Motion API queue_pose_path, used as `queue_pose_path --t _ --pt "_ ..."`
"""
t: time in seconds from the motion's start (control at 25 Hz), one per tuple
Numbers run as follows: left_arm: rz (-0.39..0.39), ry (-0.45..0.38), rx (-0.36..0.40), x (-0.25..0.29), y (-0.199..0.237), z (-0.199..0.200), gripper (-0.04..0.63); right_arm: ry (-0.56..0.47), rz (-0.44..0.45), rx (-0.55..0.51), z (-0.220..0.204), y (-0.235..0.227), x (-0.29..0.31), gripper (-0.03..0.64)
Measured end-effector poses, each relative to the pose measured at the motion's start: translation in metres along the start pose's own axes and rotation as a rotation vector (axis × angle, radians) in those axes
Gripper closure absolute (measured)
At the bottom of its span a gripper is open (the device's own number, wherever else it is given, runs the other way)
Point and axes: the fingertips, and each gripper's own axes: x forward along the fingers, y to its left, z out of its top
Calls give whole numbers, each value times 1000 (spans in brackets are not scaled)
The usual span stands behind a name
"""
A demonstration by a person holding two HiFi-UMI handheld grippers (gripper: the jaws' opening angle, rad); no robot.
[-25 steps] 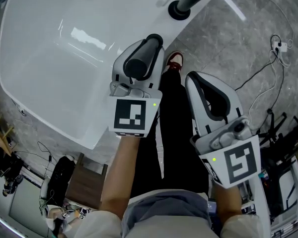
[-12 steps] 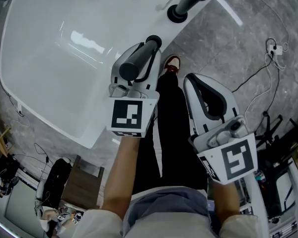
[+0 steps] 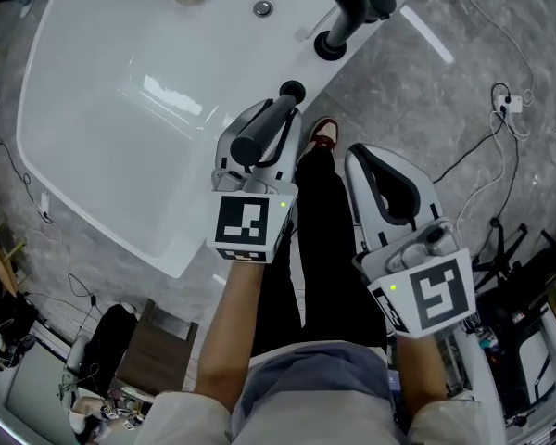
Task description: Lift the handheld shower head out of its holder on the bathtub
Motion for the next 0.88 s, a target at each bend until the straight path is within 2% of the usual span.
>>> queue_pose_path --t 0.28,0.88 --pt "-9 3 4 -11 -11 14 456 -32 -18 5 17 3 -19 597" --pt "10 10 -44 -30 -10 30 456 -70 -42 19 40 7 -40 597"
